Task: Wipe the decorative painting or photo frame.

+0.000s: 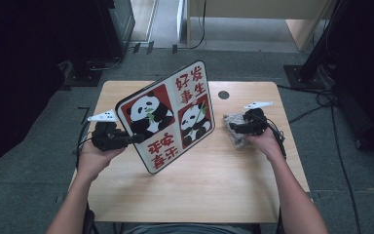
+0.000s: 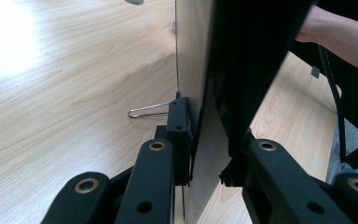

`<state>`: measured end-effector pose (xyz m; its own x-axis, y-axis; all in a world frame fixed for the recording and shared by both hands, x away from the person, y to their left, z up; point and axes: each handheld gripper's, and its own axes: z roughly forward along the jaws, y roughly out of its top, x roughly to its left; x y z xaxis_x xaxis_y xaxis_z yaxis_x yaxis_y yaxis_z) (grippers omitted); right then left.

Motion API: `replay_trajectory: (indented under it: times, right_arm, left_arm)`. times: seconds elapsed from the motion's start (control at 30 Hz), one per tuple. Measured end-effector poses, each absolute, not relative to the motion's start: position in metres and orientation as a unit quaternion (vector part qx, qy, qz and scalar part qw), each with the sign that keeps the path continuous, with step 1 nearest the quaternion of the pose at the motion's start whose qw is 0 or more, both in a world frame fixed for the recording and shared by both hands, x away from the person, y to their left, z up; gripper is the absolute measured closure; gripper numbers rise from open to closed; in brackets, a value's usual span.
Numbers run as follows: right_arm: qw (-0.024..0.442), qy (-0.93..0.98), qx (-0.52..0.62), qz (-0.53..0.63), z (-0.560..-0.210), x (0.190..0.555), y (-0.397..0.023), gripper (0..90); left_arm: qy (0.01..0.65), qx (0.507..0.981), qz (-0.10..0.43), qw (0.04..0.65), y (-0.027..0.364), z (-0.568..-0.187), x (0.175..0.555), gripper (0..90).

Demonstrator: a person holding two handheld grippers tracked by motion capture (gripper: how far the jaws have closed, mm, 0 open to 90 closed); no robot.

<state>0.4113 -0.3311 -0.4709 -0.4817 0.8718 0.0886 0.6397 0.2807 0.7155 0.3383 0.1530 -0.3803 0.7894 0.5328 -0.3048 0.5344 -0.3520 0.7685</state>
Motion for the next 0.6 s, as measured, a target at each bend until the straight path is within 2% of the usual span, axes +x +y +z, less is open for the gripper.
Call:
replay_trajectory:
  times: [0.3, 0.47, 0.6]
  right_arm:
    - [0.152, 0.781, 0.494, 0.351, -0.479, 0.419, -0.334, 16.1]
    - [0.159, 0.783, 0.495, 0.340, -0.486, 0.419, -0.332, 16.6]
    - [0.166, 0.785, 0.494, 0.336, -0.490, 0.417, -0.331, 20.2]
  left_arm:
    - [0.324, 0.821, 0.000, 0.471, 0.153, -0.381, 0.338, 78.2]
    - [0.326, 0.818, -0.002, 0.473, 0.154, -0.381, 0.338, 78.0]
    - [0.330, 0.814, -0.002, 0.477, 0.154, -0.381, 0.338, 75.5]
